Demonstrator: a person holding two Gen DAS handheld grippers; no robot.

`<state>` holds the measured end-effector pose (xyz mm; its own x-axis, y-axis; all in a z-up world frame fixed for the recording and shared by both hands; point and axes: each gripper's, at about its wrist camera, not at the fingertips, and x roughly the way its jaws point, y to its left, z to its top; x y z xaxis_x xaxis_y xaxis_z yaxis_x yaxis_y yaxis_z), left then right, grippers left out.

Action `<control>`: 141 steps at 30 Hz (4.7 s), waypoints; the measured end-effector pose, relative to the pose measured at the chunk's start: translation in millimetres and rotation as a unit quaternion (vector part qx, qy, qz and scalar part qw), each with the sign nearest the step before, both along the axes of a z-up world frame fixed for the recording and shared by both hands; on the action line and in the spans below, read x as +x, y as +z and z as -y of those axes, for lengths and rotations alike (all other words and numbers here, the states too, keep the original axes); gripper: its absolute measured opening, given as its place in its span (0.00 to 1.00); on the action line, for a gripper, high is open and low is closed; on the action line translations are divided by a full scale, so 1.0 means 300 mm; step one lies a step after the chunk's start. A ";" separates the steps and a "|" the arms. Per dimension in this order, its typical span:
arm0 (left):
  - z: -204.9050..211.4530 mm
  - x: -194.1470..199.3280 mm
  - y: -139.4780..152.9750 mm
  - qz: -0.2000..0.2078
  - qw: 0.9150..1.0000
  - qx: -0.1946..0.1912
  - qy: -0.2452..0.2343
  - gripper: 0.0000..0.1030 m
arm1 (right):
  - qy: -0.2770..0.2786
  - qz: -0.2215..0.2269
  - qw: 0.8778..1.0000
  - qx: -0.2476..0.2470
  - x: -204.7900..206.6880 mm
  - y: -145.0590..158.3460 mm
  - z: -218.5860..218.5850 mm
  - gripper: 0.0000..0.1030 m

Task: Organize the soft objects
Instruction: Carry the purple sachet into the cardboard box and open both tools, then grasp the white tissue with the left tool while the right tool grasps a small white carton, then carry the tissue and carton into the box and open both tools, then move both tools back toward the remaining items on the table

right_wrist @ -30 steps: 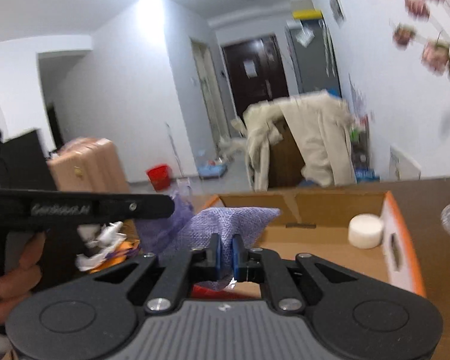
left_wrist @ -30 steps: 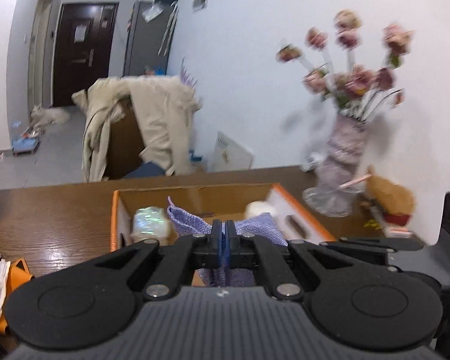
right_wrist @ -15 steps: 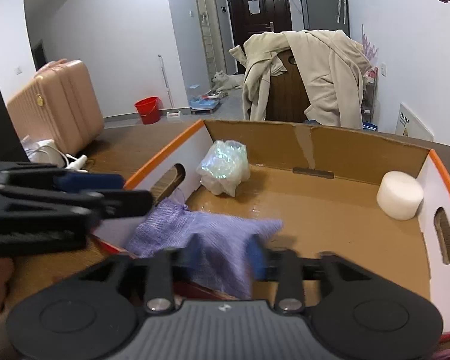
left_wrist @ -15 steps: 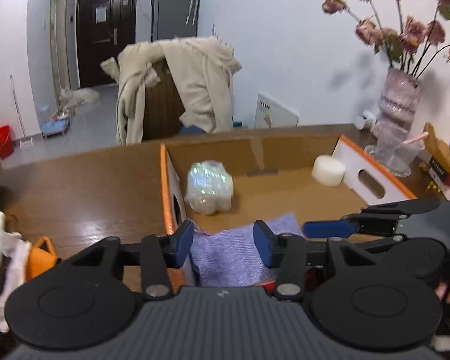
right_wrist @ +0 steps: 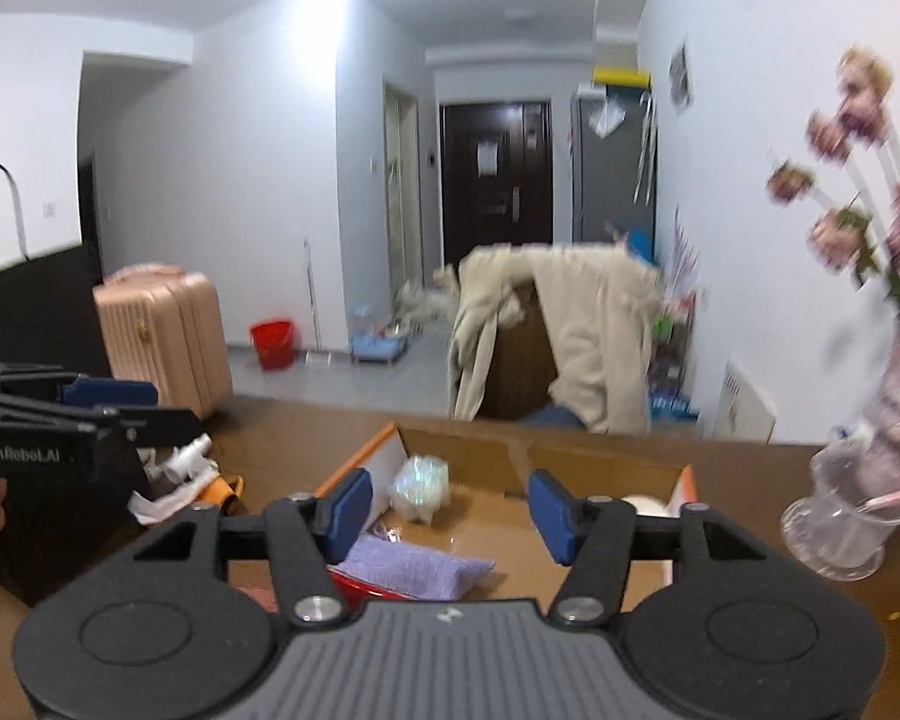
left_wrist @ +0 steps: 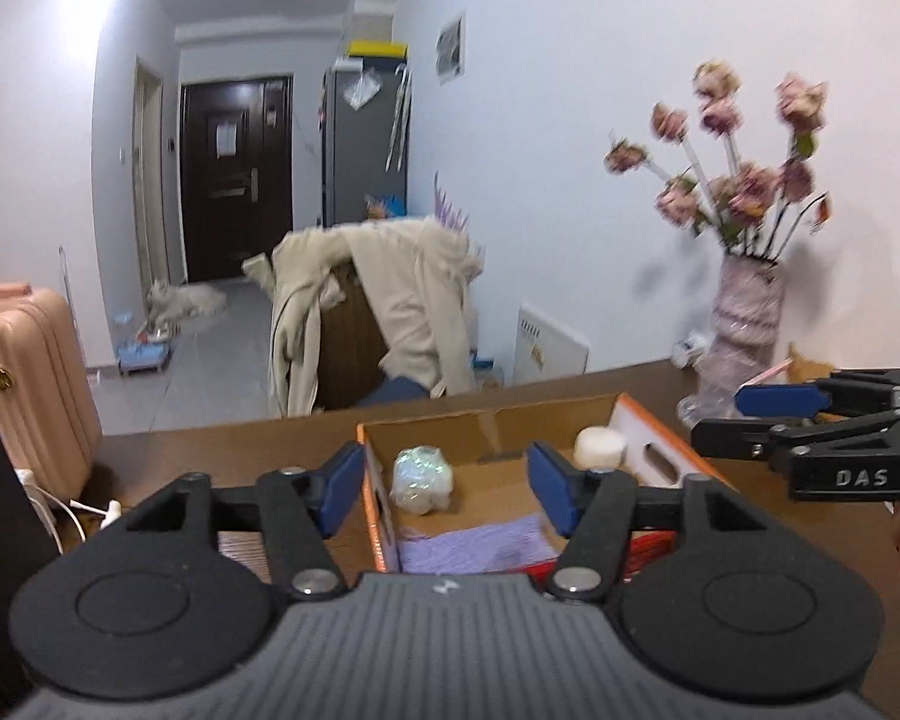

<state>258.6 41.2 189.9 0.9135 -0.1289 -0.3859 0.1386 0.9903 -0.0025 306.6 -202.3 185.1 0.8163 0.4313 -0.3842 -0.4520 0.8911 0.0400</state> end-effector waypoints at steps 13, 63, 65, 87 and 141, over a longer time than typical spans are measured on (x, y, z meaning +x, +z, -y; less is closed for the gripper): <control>0.121 -0.623 -0.378 0.016 0.999 -0.012 -0.025 0.95 | -0.064 0.055 0.996 0.007 -0.687 -0.384 0.122 0.87; 0.128 -0.279 -0.384 -0.087 0.992 -0.049 -0.072 0.16 | -0.034 -0.048 0.998 0.037 -0.336 -0.429 0.066 0.16; 0.140 -0.184 -0.294 -0.058 0.994 -0.028 -0.086 0.16 | -0.014 -0.031 0.998 0.047 -0.264 -0.368 0.087 0.16; 0.147 0.931 -0.393 -0.174 0.983 0.053 -0.009 0.54 | -0.101 -0.177 0.979 -0.020 0.926 -0.385 -0.017 0.44; 0.283 -0.613 -0.514 0.026 0.999 0.020 -0.015 0.97 | -0.154 -0.005 0.987 0.040 -0.678 -0.504 0.174 0.91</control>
<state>74.5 -43.7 35.7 0.9282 -0.1420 -0.3438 0.1673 0.9849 0.0448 103.2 -254.7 33.9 0.9100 0.1930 -0.3670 -0.1600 0.9800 0.1187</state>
